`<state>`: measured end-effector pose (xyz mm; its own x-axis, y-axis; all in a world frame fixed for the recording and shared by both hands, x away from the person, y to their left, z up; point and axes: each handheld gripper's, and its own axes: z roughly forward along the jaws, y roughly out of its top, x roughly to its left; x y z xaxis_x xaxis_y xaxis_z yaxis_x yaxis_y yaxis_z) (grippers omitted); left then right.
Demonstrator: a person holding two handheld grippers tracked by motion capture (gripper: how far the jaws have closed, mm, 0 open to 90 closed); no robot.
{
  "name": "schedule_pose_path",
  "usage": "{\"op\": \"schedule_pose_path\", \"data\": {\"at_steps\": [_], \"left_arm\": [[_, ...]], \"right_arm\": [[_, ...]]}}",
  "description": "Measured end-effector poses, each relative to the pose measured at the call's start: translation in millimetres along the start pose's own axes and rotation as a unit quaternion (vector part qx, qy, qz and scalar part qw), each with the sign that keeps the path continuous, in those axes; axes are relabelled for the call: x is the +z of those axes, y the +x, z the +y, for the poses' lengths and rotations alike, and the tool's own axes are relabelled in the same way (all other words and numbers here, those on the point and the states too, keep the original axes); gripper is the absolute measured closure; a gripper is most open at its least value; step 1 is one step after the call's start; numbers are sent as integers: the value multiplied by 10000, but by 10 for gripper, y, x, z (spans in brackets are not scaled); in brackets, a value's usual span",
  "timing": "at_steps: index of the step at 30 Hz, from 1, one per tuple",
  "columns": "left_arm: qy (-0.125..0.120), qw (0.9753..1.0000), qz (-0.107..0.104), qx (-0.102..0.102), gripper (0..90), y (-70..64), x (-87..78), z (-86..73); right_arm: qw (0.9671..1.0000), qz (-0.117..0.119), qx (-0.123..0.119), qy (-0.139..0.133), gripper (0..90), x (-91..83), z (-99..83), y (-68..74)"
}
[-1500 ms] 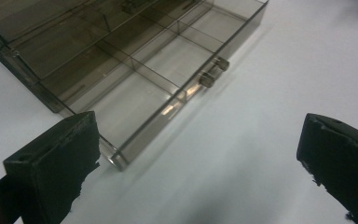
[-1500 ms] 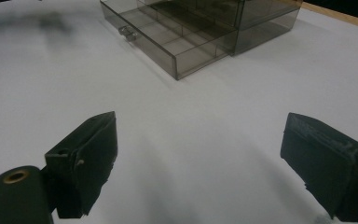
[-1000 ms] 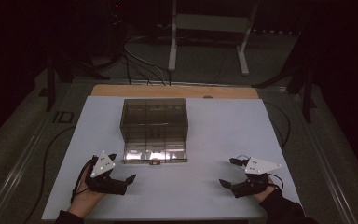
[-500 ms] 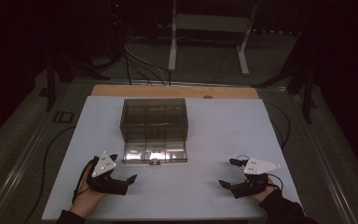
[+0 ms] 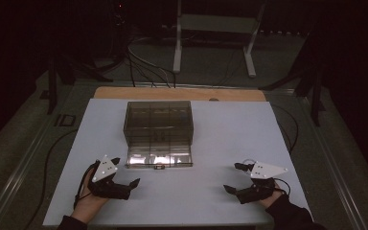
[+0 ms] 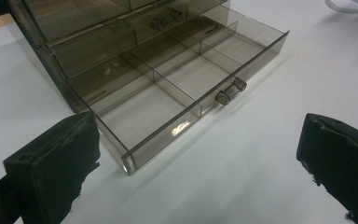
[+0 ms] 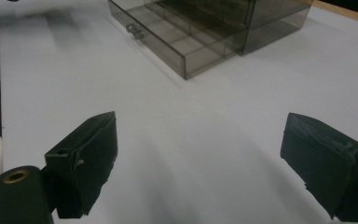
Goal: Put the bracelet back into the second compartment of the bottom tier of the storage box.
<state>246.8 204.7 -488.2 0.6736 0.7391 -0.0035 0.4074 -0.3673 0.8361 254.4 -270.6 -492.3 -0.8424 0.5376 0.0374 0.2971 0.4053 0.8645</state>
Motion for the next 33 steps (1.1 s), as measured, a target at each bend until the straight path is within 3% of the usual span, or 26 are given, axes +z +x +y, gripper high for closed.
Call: {"op": "schedule_pose_path", "data": {"at_steps": [13,23,33], "left_arm": [[-53,10000,-19,-44,0,3,-26,-4],[-34,10000,-19,-65,0,3,-22,4],[-56,9999,51,-80,0,13,-30,5]], "right_arm": [[9993,-308,-183,50,109,-100,169,-11],[9982,-589,-104,-71,125,-252,312,-52],[9948,-1014,-18,-71,125,-434,361,-174]]}}
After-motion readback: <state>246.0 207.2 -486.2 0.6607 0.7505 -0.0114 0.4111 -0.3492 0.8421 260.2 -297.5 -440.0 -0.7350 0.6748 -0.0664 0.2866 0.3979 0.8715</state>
